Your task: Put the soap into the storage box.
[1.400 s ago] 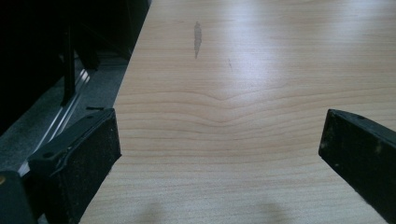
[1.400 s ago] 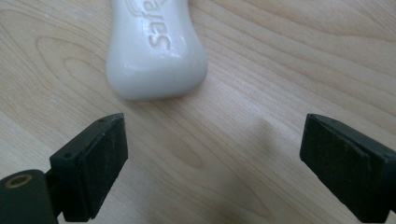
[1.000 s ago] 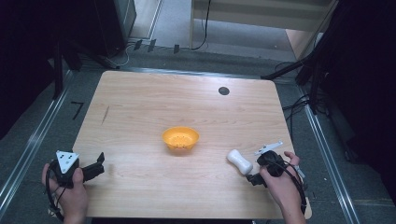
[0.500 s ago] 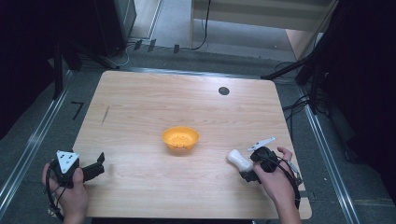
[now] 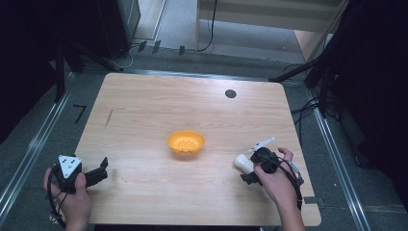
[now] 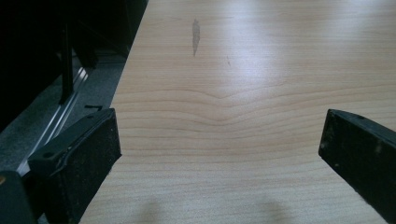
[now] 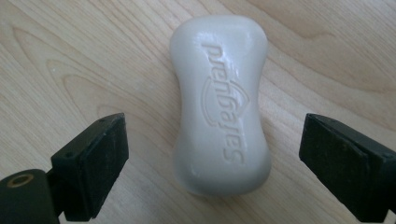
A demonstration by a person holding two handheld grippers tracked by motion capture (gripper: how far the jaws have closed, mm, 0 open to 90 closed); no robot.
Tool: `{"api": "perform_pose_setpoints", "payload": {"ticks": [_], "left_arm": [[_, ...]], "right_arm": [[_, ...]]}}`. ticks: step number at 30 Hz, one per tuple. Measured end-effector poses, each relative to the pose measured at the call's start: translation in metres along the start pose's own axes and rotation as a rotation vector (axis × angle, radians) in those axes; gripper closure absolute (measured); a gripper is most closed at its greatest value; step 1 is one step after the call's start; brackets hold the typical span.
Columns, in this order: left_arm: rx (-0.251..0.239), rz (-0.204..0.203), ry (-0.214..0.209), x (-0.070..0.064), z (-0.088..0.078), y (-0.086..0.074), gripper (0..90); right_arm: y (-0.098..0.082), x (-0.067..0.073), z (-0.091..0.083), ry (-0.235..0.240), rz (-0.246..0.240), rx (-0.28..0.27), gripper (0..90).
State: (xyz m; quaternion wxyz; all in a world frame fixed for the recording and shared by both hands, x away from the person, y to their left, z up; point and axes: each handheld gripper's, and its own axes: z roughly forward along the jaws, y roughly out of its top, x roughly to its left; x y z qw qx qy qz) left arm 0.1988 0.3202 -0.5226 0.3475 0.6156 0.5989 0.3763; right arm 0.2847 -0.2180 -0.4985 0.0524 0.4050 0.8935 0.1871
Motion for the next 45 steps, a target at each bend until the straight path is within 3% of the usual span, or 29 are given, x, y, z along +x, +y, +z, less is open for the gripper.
{"api": "perform_pose_setpoints", "payload": {"ticks": [7, 14, 23, 26, 33, 39, 45], "left_arm": [[0.003, 0.006, 0.001, 0.000, 0.000, 0.000, 0.0], [0.002, 0.005, -0.001, 0.000, 0.000, 0.000, 0.0], [0.004, 0.008, -0.001, -0.001, 0.000, 0.000, 0.0], [0.003, 0.009, -0.001, -0.001, 0.001, 0.000, 0.0], [0.004, 0.010, -0.002, -0.001, 0.001, 0.000, 0.0], [0.005, 0.011, -0.003, -0.001, 0.000, 0.000, 0.0], [0.004, 0.013, -0.005, -0.001, 0.000, 0.000, 0.0]], "right_arm": [[0.009, 0.001, 0.004, 0.001, -0.001, 0.002, 8.8], [0.013, 0.000, 0.008, -0.012, 0.014, 0.015, 23.0], [0.012, -0.003, 0.016, 0.010, 0.020, 0.028, 28.4], [0.013, -0.003, 0.017, 0.027, 0.040, 0.015, 41.1], [0.011, -0.003, 0.018, 0.024, 0.005, 0.020, 44.6], [0.010, -0.001, 0.017, -0.011, -0.034, 0.039, 47.7], [0.009, 0.000, 0.017, -0.016, -0.043, 0.028, 48.0]]}}
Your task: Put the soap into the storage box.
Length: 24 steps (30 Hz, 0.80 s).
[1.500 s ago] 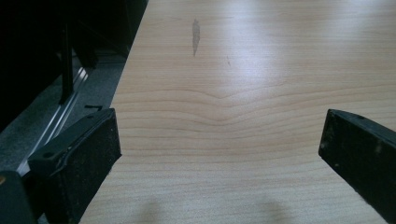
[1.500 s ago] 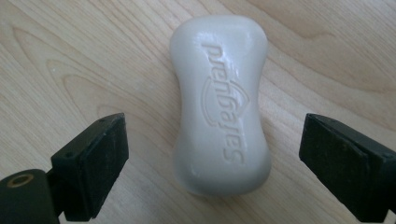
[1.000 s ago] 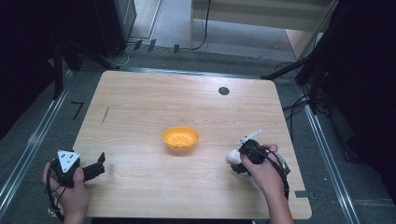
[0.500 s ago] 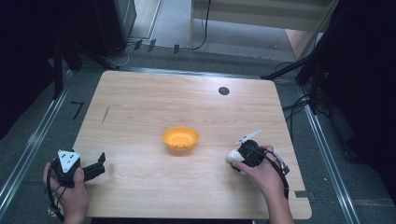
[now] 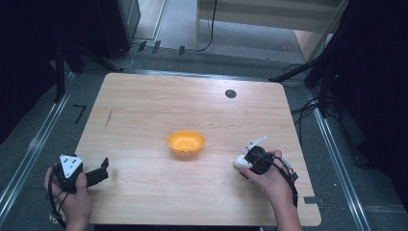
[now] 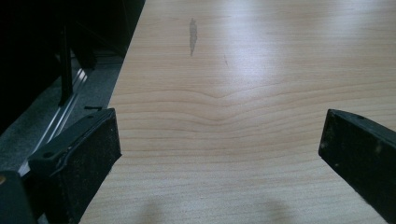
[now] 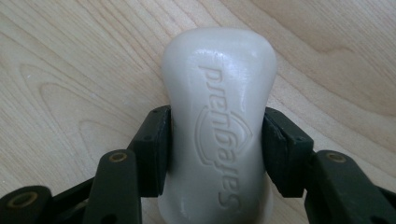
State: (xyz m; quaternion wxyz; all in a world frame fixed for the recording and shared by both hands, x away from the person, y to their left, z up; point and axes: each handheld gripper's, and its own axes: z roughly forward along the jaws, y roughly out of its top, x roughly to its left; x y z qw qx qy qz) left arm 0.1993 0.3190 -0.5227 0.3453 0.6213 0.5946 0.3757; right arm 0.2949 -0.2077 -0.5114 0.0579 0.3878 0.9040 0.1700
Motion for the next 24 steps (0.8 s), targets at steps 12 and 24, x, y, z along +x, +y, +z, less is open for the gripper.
{"api": "perform_pose_setpoints", "payload": {"ticks": [12, 24], "left_arm": [[0.001, 0.006, 0.000, -0.0004, 0.0003, 0.0001, 0.0], [0.004, 0.007, -0.002, -0.0005, 0.0005, 0.0002, 0.0]], "right_arm": [[-0.0020, -0.0005, -0.0002, 0.007, -0.007, -0.023, 49.7], [-0.0009, -0.0012, -0.0015, -0.001, -0.034, -0.015, 50.4]]}}
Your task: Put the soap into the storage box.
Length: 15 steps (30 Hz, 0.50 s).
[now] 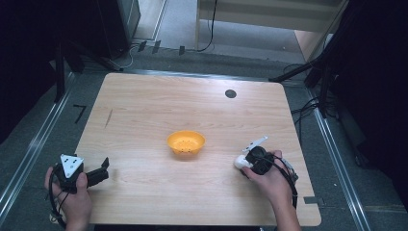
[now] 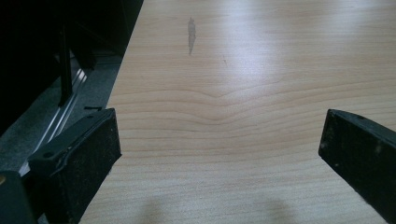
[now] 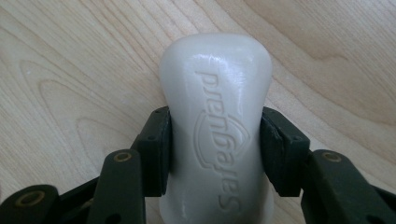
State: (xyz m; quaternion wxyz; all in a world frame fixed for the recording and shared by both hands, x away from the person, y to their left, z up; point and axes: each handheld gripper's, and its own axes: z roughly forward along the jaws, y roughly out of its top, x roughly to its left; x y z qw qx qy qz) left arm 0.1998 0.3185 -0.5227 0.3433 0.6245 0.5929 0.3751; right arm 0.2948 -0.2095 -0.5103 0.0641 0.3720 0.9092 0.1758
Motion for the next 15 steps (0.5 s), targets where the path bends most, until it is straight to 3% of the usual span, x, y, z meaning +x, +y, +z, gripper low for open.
{"api": "perform_pose_setpoints", "payload": {"ticks": [15], "left_arm": [[0.002, -0.003, 0.000, 0.000, 0.000, 0.000, 0.0]], "right_arm": [[0.013, -0.001, -0.019, 0.008, -0.025, -0.038, 50.6]]}}
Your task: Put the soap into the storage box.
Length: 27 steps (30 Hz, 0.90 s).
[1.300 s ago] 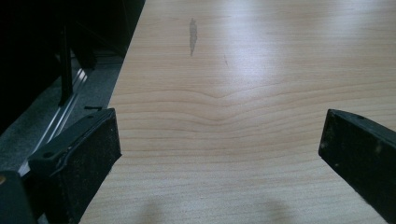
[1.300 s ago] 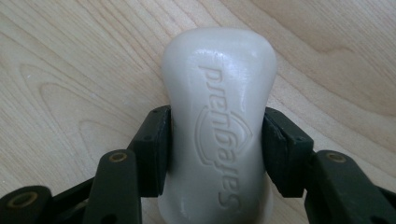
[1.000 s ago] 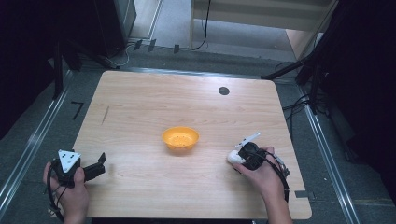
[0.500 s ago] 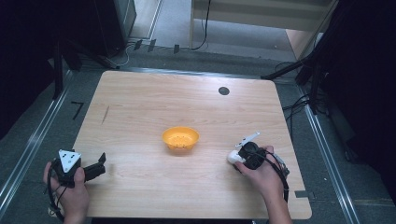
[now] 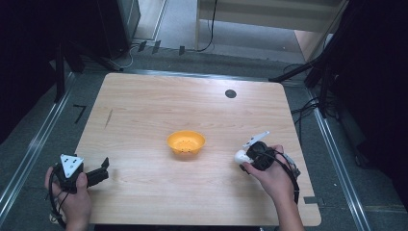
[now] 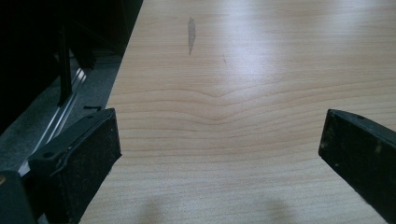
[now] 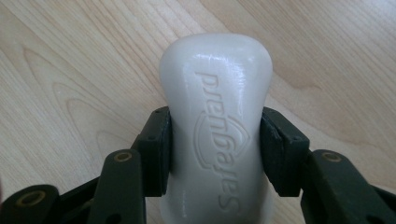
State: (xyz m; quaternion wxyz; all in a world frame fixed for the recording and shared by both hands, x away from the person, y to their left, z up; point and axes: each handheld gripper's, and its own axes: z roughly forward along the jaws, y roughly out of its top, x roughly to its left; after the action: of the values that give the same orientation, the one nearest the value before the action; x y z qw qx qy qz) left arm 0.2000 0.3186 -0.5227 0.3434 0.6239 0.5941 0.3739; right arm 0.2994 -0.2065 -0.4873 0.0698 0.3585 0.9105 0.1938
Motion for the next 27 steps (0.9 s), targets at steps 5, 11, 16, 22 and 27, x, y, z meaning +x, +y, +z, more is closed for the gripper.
{"api": "perform_pose_setpoints", "payload": {"ticks": [5, 11, 16, 22, 27], "left_arm": [[0.001, -0.003, -0.002, 0.000, 0.000, 0.000, 0.0], [0.001, -0.004, -0.003, 0.001, 0.000, 0.000, 0.0], [-0.001, -0.006, -0.004, 0.001, 0.001, 0.000, 0.0], [0.001, -0.006, -0.003, 0.001, 0.001, 0.000, 0.0], [0.002, -0.006, -0.004, 0.001, 0.000, 0.000, 0.0]], "right_arm": [[0.008, 0.001, -0.003, 0.006, -0.022, 0.002, 50.7], [0.018, 0.002, -0.006, 0.015, -0.052, 0.001, 50.7], [0.028, 0.005, -0.007, 0.021, -0.080, -0.001, 50.7], [0.039, 0.008, -0.006, 0.030, -0.113, -0.006, 50.7], [0.047, 0.010, -0.005, 0.041, -0.142, -0.010, 50.7]]}}
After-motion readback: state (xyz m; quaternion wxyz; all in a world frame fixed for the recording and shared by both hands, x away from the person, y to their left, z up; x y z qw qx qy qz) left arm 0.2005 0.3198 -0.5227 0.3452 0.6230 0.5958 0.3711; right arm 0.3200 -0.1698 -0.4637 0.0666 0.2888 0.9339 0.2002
